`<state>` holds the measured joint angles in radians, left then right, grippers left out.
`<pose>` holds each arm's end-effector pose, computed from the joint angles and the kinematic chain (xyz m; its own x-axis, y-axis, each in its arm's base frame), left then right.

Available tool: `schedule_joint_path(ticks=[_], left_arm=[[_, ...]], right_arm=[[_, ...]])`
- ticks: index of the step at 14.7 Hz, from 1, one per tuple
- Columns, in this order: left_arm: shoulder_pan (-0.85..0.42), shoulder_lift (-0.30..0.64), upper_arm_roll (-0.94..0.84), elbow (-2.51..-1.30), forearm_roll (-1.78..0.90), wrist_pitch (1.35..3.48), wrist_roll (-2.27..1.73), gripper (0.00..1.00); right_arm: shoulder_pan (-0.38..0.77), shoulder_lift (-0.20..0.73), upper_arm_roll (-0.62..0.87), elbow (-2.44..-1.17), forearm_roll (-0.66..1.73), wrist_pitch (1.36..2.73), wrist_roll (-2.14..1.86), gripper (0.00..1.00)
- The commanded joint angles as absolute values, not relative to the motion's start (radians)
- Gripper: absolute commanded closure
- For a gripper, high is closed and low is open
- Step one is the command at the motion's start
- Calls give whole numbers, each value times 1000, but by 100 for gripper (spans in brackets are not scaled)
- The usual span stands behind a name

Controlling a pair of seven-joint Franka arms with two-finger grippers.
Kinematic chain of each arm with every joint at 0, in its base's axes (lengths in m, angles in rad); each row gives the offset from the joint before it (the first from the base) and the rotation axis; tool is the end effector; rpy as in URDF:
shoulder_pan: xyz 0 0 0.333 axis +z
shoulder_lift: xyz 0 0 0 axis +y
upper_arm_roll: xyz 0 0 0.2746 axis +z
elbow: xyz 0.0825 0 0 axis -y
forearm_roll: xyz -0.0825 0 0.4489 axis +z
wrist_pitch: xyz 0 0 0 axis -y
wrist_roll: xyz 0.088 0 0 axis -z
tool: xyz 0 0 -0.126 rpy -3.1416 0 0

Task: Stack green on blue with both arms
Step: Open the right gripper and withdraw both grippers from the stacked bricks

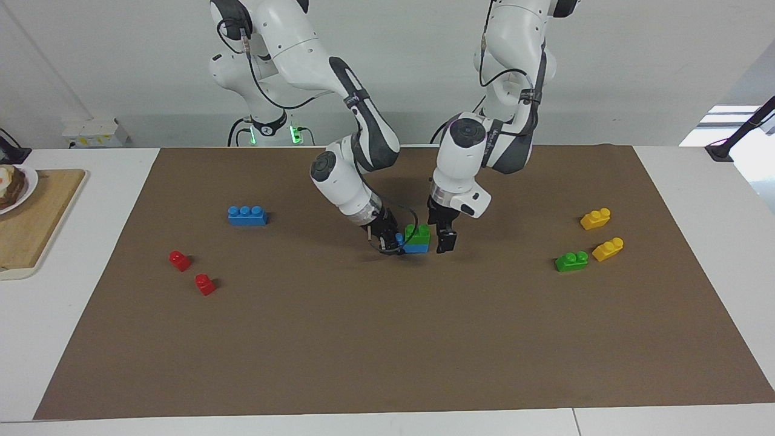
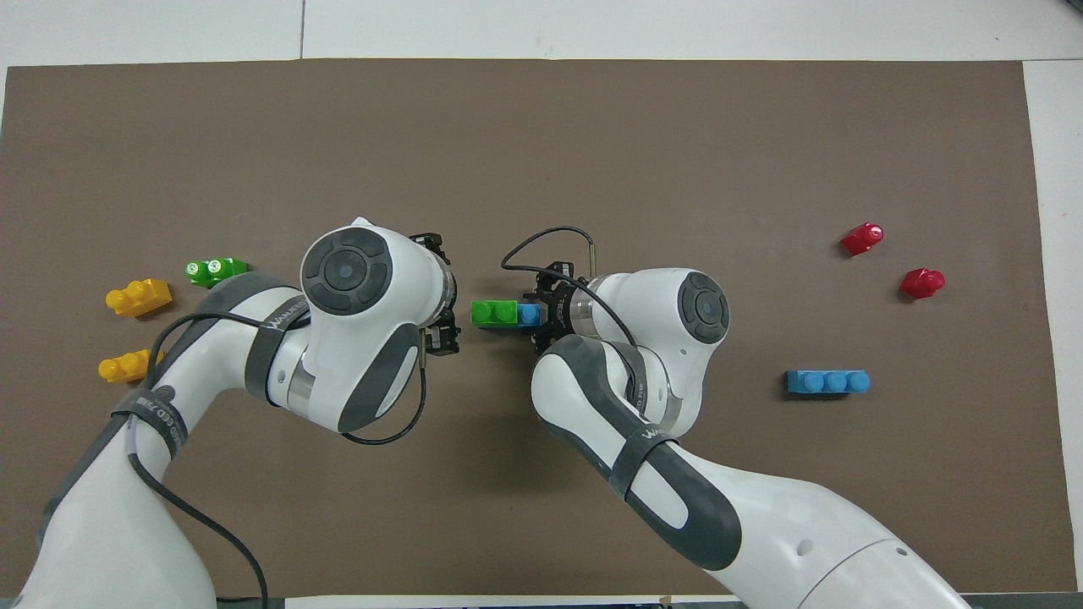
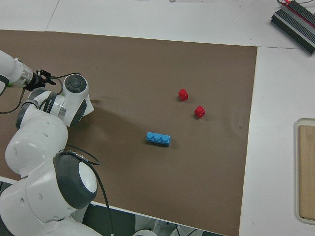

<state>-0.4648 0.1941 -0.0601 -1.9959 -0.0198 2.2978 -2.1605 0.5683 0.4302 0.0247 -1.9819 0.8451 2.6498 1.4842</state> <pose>0.5608 -0.3255 0.2776 -0.0755 0.9937 -0.0829 0.9939 0.0817 0.0741 0.5554 0.3583 0.1627 -0.0103 -0.8655 -0.5008 -0.9957 0.0551 -0.0747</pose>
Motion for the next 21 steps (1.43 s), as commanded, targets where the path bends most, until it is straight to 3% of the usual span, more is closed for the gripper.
schedule_joint_path(ticks=[1, 6, 12, 17, 21], left_arm=[[-417, 140, -64, -1991, -31, 2214, -2039, 0], [-319, 55, -58, -1988, -32, 2094, -1728, 0], [-117, 9, -61, -1959, -34, 2010, -1188, 0], [29, -78, -52, -1944, -78, 1866, -790, 0], [67, -87, -45, -1886, -63, 1743, -334, 0]], right_arm=[[548, 442, 26, -1999, 861, 2669, 1491, 7], [506, 417, 26, -1983, 861, 2603, 1500, 4], [376, 305, 12, -1996, 825, 2403, 1505, 2], [221, 227, 15, -1916, 472, 2239, 1399, 0], [134, 189, 12, -1830, 388, 2088, 1145, 0]])
